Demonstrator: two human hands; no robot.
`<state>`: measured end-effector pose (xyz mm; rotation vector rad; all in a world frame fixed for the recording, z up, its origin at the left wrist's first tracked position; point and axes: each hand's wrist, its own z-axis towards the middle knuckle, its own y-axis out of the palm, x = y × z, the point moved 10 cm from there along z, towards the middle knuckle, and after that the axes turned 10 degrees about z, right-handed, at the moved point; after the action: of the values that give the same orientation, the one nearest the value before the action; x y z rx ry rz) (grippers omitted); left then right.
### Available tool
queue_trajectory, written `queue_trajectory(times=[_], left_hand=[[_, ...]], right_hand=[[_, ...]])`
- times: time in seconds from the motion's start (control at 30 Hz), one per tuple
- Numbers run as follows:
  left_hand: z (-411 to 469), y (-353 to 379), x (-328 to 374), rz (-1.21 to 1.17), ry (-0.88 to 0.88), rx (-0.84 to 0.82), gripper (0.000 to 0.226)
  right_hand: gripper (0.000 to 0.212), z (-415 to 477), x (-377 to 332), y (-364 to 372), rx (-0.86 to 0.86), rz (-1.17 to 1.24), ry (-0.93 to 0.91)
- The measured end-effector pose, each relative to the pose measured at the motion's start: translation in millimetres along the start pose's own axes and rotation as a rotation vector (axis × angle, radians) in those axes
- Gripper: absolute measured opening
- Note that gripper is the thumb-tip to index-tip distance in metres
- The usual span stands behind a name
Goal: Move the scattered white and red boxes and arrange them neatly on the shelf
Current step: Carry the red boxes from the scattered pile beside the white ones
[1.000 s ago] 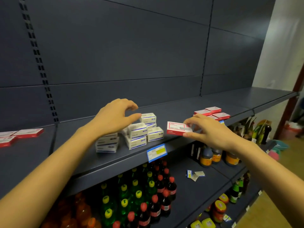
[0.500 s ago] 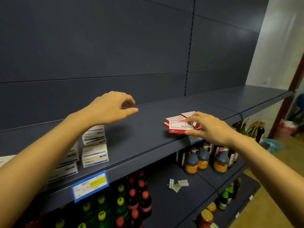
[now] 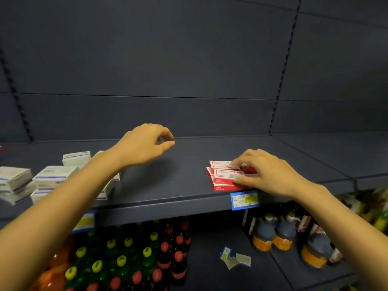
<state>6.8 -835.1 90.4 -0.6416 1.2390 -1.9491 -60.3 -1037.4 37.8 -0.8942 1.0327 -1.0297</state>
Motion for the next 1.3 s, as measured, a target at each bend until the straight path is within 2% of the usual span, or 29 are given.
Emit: queue_trajectory(times=[0.2, 0.47, 0.67, 0.83, 1.0, 1.07, 1.2, 1.3], left_hand=[[-45, -13, -15, 0.083, -0.188, 0.037, 0.025], [-155, -61, -80, 0.261, -0.499, 0.08, 0.025], [-256, -91, -133, 0.332, -0.712, 0.04, 0.027], [-327, -113, -179, 0.349, -0.833, 0.002, 0.027], [-355, -125, -206, 0.374, -0.822, -0.02, 0.028], [-414, -154, -276, 0.415, -0.805, -0.068, 0.028], [-423, -154, -288, 0.411, -0.776, -0.064, 0.028], [-449, -166, -329, 0.411, -0.778, -0.053, 0.028]], right_hand=[[0.033, 22, -59, -3, 0.005, 0.068, -0.291], [0.032, 46, -200, 21, -0.046, 0.199, -0.656], [0.032, 44, -314, 47, -0.09, 0.273, -0.832], [0.032, 40, -397, 74, -0.105, 0.301, -0.896], [0.033, 49, -442, 99, -0.157, 0.284, -0.885], [0.034, 58, -534, 133, -0.131, 0.289, -0.853], [0.034, 69, -545, 142, -0.161, 0.285, -0.81], [0.034, 78, -590, 164, -0.193, 0.296, -0.775]])
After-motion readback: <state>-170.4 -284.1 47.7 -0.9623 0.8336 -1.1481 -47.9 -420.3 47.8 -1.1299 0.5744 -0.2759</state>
